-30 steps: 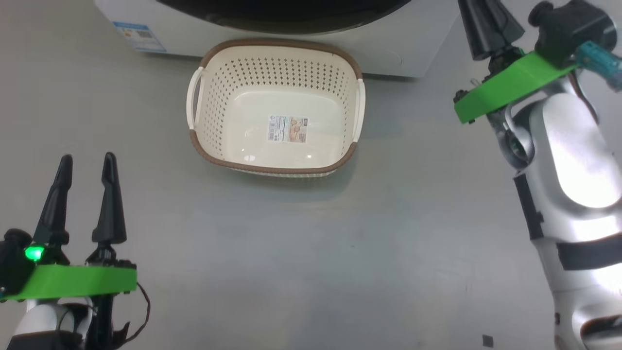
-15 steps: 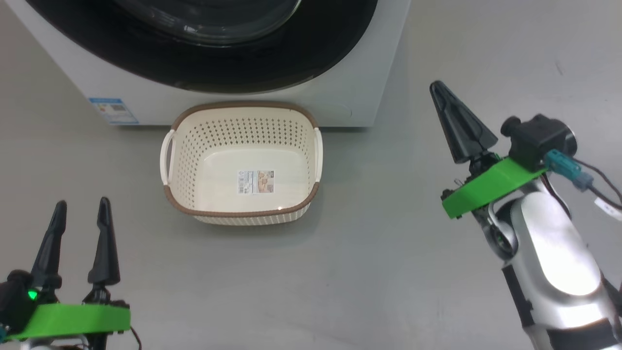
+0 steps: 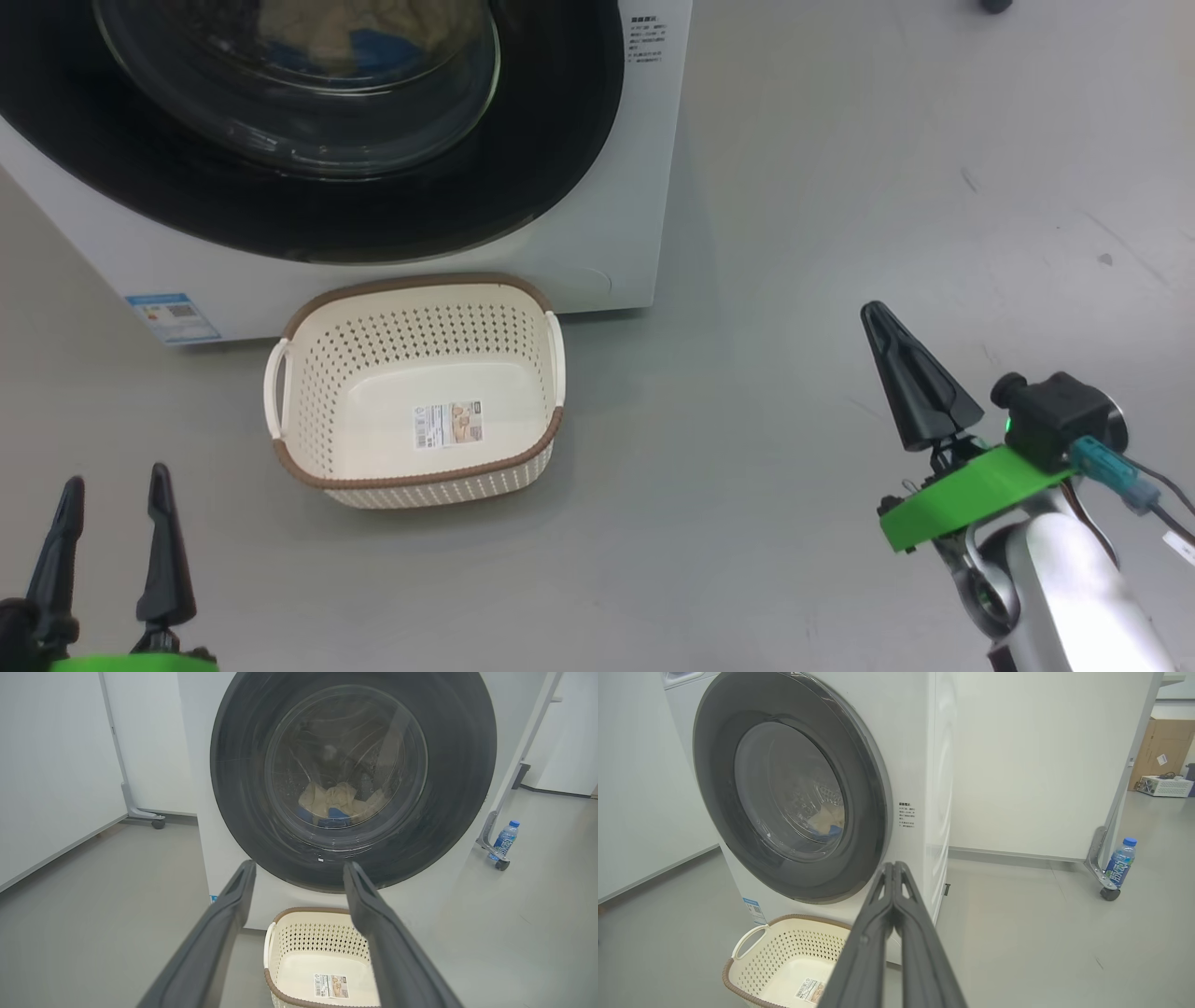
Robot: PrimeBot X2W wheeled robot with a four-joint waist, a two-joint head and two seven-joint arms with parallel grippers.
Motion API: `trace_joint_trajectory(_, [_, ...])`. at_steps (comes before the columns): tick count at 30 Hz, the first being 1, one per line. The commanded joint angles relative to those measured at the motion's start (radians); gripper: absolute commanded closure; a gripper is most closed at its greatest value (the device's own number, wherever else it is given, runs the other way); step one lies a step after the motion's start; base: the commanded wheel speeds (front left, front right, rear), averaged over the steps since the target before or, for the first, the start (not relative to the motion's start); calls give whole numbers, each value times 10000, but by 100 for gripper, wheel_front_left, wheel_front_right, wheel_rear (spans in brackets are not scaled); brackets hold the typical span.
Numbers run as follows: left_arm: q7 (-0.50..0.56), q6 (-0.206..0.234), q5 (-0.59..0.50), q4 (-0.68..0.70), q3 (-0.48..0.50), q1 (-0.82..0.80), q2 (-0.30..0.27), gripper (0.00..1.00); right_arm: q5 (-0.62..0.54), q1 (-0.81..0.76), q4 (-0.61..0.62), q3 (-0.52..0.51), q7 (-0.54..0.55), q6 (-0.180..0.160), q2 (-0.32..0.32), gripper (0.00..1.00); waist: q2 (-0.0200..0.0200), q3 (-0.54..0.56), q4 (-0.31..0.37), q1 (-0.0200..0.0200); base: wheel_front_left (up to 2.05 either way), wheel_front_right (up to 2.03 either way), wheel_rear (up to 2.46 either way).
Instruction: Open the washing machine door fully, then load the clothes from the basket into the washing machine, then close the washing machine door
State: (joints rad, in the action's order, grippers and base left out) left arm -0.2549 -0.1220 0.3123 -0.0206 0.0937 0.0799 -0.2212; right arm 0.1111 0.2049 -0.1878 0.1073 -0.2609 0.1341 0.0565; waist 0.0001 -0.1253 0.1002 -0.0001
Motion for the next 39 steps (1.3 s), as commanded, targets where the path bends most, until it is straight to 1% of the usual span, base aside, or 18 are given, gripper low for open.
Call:
trace_joint_trajectory(1, [-69,62,-140,222,521,-99,-104,0,45,-1,480,107,-9,-34,-63,90,-1,106,94,1,0,0,0])
trace_joint_trajectory(2, [-69,84,-188,201,571,-51,-66,0,31,-103,532,98,-9,-34,-63,67,-1,158,125,1,0,0,0])
trace_joint_trajectory(3, [-69,101,-228,178,611,4,-24,0,25,-199,574,98,-9,-34,-63,52,-1,210,153,1,0,0,0])
trace_joint_trajectory(5, [-69,121,-267,188,688,103,80,0,64,-396,681,32,-9,-34,-63,14,-1,293,195,1,0,0,0])
trace_joint_trajectory(6, [-69,121,-283,195,718,150,123,0,65,-505,734,12,-9,-34,-63,0,-1,330,211,1,0,0,0])
trace_joint_trajectory(11, [-69,111,-371,215,829,321,283,0,103,-1114,984,-161,-9,-34,-63,0,-1,494,243,1,0,0,0])
trace_joint_trajectory(18, [-69,71,-543,185,932,427,348,0,19,-1770,1203,-431,-9,-34,-63,0,-1,690,239,1,0,0,0])
trace_joint_trajectory(25, [-69,36,-617,97,887,535,374,0,-69,-2038,1285,-588,-9,-34,-63,0,-1,780,197,1,0,0,0])
trace_joint_trajectory(39, [-69,-4,-680,-143,643,659,230,0,-111,-2057,1280,-563,-9,-34,-63,0,-1,862,68,1,0,0,0])
